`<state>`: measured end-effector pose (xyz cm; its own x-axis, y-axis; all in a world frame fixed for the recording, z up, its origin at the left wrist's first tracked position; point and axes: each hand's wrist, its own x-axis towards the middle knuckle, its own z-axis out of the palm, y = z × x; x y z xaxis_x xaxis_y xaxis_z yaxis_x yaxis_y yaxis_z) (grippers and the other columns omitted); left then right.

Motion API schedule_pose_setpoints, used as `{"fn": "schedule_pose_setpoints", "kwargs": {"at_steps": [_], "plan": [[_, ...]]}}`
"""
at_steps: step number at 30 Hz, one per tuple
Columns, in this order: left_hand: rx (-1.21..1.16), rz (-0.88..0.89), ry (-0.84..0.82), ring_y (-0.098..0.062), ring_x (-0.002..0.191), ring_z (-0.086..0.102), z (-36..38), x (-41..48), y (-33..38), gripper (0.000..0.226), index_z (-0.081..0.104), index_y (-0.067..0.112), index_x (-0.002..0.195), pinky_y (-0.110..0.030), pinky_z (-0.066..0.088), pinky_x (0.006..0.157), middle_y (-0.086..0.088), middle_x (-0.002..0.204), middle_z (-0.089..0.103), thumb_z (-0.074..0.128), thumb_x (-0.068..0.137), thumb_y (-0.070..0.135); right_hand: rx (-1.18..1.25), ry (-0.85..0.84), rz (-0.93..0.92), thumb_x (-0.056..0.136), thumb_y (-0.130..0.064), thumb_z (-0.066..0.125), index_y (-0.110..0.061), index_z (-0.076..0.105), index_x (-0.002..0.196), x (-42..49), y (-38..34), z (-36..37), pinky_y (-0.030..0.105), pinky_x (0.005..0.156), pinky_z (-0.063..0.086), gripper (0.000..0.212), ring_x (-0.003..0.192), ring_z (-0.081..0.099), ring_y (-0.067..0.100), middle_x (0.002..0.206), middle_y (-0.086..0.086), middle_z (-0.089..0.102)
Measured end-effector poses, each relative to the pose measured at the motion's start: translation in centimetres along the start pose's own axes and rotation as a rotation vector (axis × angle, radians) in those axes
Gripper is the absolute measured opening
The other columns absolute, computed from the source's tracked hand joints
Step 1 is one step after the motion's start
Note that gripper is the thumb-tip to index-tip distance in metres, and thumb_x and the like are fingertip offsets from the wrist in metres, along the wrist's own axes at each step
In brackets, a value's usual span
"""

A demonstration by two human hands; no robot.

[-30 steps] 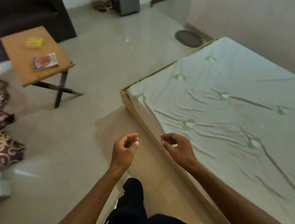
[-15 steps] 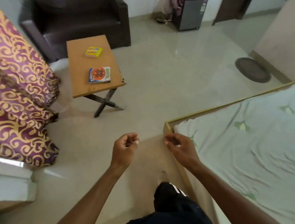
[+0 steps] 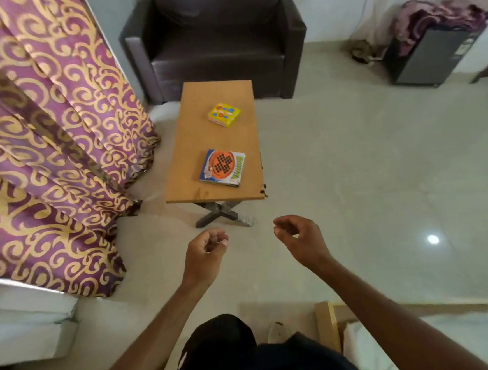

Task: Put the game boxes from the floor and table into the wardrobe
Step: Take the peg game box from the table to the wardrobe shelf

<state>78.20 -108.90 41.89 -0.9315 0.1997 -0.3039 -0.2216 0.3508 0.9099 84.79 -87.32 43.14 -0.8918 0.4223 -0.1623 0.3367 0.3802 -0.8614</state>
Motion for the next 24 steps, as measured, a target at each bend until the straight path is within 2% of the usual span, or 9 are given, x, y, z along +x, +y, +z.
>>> {"fn": "schedule_pose_setpoints", "kwargs": {"at_steps": [5,9,11,14,16,19,21,24], "plan": [[0.056,-0.031,0.017,-0.012,0.091,0.066,-1.1,13.3,1.4,0.02,0.07,0.02,0.106,-0.025,0.056,0.084,0.004,0.096,0.072,0.064,0.088,0.013,-0.035,-0.056,0.038,0.083,-0.022,0.069,-0.02,0.072,0.1,14.4,-1.2,4.0,0.011,0.068,0.046,0.017,0.077,0.065,0.002,0.087,-0.008,0.071],[0.202,-0.06,-0.07,-0.002,0.088,0.063,-1.9,26.5,1.3,0.023,0.066,0.018,0.11,-0.014,0.052,0.078,0.004,0.101,0.069,0.062,0.089,0.011,-0.041,-0.075,0.146,0.083,-0.021,0.067,-0.018,0.07,0.103,25.6,-0.1,9.1,0.019,0.074,0.05,0.02,0.081,0.066,0.009,0.093,-0.003,0.072],[0.337,-0.084,-0.151,-0.004,0.093,0.062,-2.0,34.0,0.8,0.028,0.065,0.018,0.115,-0.021,0.054,0.084,0.002,0.109,0.067,0.061,0.088,0.014,-0.043,-0.073,0.238,0.085,-0.019,0.064,-0.016,0.069,0.107,31.0,0.8,12.0,0.022,0.076,0.048,0.023,0.083,0.064,0.01,0.096,-0.001,0.071],[0.614,-0.111,-0.318,-0.015,0.107,0.06,-1.7,43.6,-0.4,0.038,0.061,0.02,0.121,-0.035,0.053,0.092,0.001,0.123,0.063,0.059,0.083,0.018,-0.046,-0.044,0.394,0.086,-0.015,0.058,-0.013,0.066,0.111,37.1,2.6,16.3,0.02,0.075,0.041,0.027,0.092,0.063,0.017,0.104,0.003,0.07],[0.751,-0.08,-0.422,-0.019,0.116,0.058,-0.9,49.5,-0.8,0.043,0.058,0.021,0.125,-0.037,0.051,0.095,0.0,0.131,0.059,0.059,0.082,0.018,-0.012,-0.021,0.486,0.085,-0.01,0.055,-0.011,0.064,0.115,40.5,4.3,19.1,0.023,0.078,0.043,0.032,0.099,0.064,0.023,0.108,0.006,0.069],[0.959,0.001,-0.53,-0.026,0.12,0.055,1.2,57.7,-2.2,0.053,0.051,0.022,0.134,-0.039,0.051,0.096,-0.004,0.135,0.055,0.06,0.081,0.024,0.048,-0.037,0.619,0.078,-0.004,0.055,-0.014,0.059,0.122,44.5,7.3,23.3,0.034,0.086,0.051,0.045,0.093,0.06,0.02,0.101,0.003,0.066],[1.094,0.03,-0.627,-0.028,0.13,0.046,2.8,62.2,-3.9,0.068,0.041,0.021,0.142,-0.042,0.045,0.102,-0.007,0.146,0.045,0.062,0.077,0.024,0.067,-0.046,0.668,0.078,-0.002,0.053,-0.015,0.058,0.122,46.3,9.0,25.8,0.034,0.084,0.051,0.047,0.093,0.059,0.018,0.103,0.004,0.065],[1.224,0.05,-0.775,-0.03,0.143,0.023,4.5,66.6,-6.4,0.086,0.02,0.021,0.152,-0.047,0.031,0.111,-0.007,0.161,0.016,0.064,0.078,0.026,0.089,-0.068,0.709,0.08,0.0,0.053,-0.014,0.054,0.127,47.4,11.1,28.3,0.026,0.08,0.045,0.048,0.099,0.057,0.017,0.111,0.005,0.062]]}}
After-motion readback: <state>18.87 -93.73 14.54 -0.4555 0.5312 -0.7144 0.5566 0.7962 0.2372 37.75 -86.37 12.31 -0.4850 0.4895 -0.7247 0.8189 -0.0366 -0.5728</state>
